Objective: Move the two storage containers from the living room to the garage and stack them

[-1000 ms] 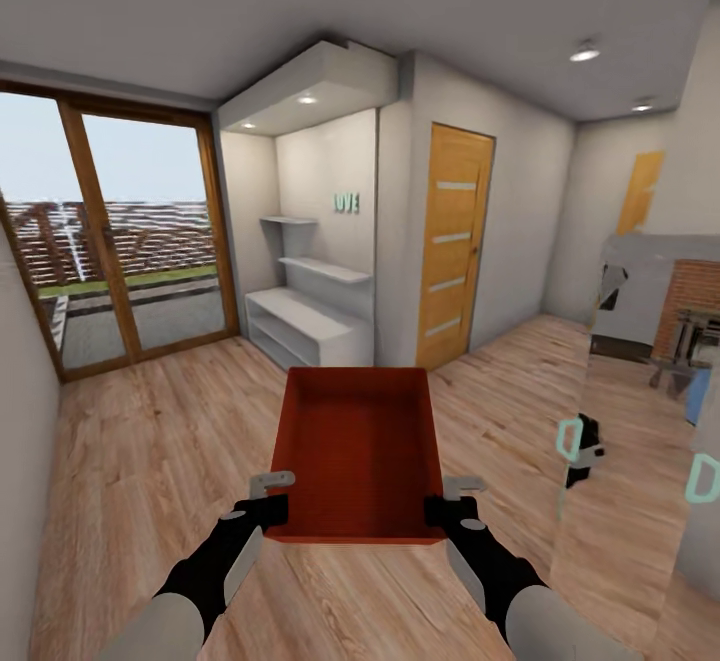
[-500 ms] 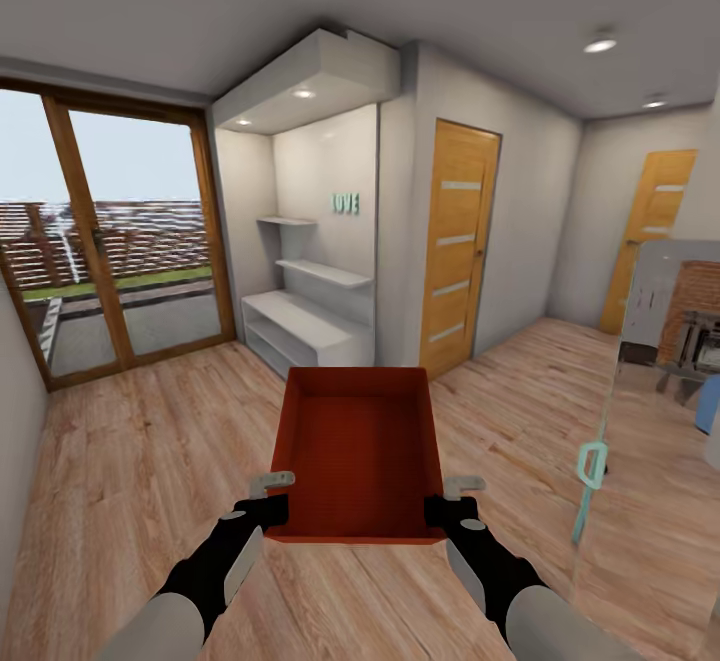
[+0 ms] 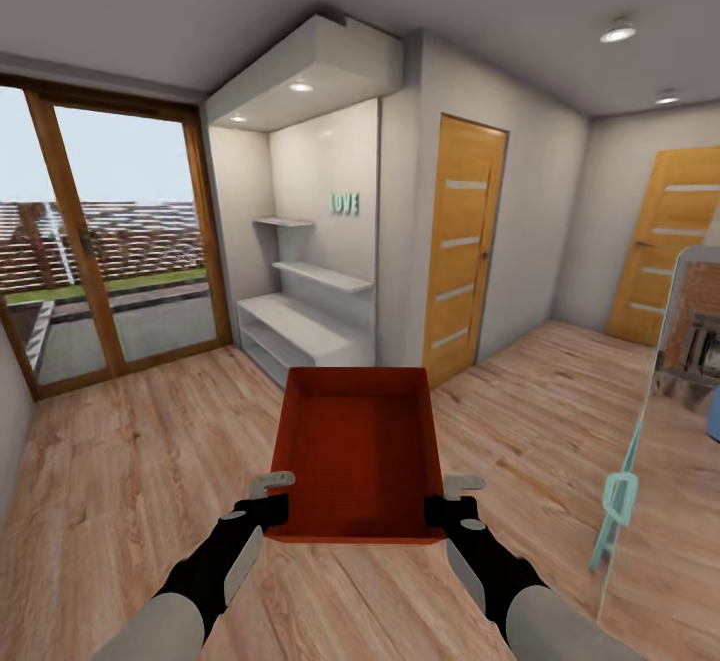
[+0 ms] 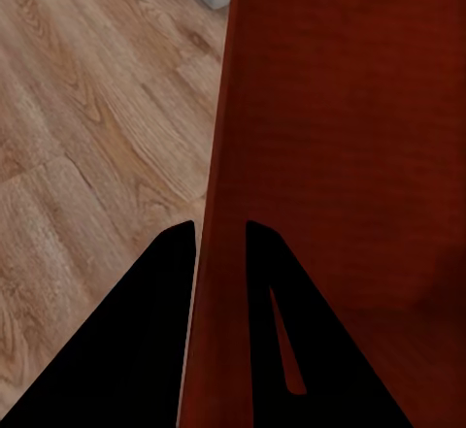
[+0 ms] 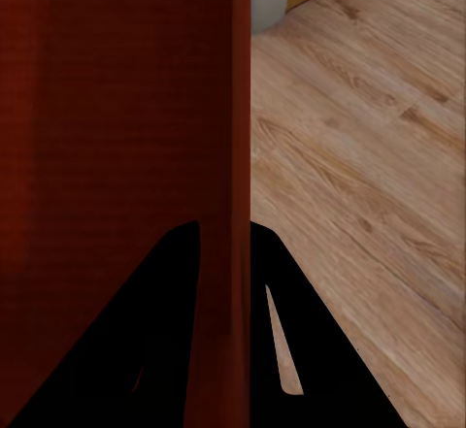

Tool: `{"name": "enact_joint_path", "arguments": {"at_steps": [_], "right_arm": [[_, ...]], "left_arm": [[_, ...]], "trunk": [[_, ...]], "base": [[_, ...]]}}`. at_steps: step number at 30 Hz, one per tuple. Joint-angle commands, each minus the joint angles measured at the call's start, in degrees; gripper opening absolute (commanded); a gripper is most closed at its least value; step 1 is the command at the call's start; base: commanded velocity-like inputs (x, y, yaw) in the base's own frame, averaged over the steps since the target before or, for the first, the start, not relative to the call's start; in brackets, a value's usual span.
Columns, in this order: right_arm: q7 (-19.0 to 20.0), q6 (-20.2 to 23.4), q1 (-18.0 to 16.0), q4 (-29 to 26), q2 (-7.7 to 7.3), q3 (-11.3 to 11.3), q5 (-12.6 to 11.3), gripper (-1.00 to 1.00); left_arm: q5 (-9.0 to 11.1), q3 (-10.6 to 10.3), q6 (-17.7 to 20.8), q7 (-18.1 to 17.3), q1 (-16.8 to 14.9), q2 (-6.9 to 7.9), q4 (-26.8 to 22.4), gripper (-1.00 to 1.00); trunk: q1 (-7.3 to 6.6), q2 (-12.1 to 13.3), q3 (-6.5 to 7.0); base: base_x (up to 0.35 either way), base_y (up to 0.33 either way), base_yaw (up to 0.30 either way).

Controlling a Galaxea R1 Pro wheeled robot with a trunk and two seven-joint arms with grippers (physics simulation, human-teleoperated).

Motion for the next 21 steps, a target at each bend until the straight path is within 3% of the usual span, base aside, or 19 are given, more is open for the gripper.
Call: {"name": "enact_joint_path", "arguments": {"at_steps": [1, 12, 21], "right_arm": [[-0.6, 0.2, 0.0, -0.2, -0.52, -0.8, -0.4, -1.00], [-0.6, 0.2, 0.0, -0.2, -0.52, -0.8, -0.4, -1.00], [-0.6, 0.4, -0.1, -0.2, -0.50, -0.8, -0.4, -1.00]], "left_arm": [[0.2, 0.5, 0.4, 0.7, 0.0, 0.99, -0.2, -1.00], [0.2, 0.5, 0.4, 0.7, 0.0, 0.99, -0.2, -1.00], [0.2, 0.5, 0.4, 0.7, 0.0, 0.99, -0.2, -1.00]], "trunk": [[0.05, 0.0, -0.02], [0.05, 0.0, -0.02], [0.05, 0.0, -0.02]], "base": [[0.322, 0.000, 0.000], [0.322, 0.000, -0.003], [0.322, 0.000, -0.207]]}}
